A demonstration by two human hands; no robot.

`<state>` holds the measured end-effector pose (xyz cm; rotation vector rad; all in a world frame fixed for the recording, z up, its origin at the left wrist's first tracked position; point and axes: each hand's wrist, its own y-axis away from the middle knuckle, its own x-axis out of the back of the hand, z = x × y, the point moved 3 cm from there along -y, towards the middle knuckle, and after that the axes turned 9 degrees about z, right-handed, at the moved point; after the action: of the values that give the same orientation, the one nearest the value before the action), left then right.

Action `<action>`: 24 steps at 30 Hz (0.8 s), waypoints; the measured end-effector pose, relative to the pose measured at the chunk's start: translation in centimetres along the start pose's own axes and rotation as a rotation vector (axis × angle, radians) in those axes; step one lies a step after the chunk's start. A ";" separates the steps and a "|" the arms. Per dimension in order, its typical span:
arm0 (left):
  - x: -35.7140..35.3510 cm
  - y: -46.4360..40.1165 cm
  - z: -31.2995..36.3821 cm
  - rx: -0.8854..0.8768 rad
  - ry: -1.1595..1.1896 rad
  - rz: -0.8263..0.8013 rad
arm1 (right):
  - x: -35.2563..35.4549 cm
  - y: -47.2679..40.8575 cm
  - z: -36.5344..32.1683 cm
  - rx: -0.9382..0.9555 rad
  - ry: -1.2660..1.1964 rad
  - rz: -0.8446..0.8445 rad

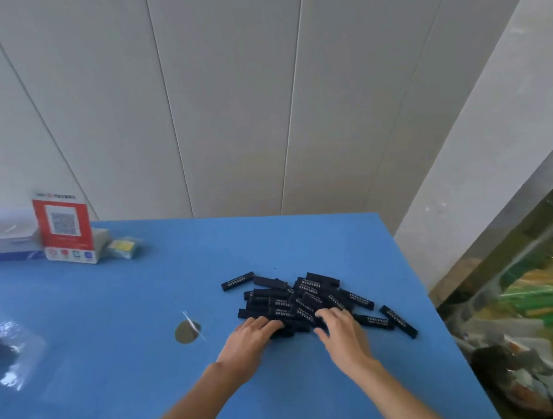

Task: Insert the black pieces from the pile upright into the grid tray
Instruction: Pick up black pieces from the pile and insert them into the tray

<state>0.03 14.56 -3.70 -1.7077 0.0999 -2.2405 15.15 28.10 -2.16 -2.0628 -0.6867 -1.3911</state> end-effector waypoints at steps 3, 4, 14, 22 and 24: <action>0.2 0.3 0.7 0.135 0.045 -0.003 | -0.4 -0.1 0.3 0.035 -0.006 -0.027; 0.3 0.4 1.0 0.159 0.051 0.004 | -0.4 -0.2 0.5 0.039 -0.018 -0.037; 1.3 2.6 4.4 0.416 0.191 0.119 | 2.5 -0.8 1.9 0.116 -0.240 -0.016; 2.3 6.7 5.8 0.671 0.367 0.243 | 4.2 0.2 -1.0 0.143 -0.642 -0.062; 2.7 8.2 5.7 0.719 0.406 0.259 | 4.3 1.0 -2.5 0.164 -0.690 -0.098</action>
<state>6.54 6.81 -1.60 -0.8136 -0.3337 -2.0358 15.67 26.08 2.53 -2.3912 -1.1433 -0.6080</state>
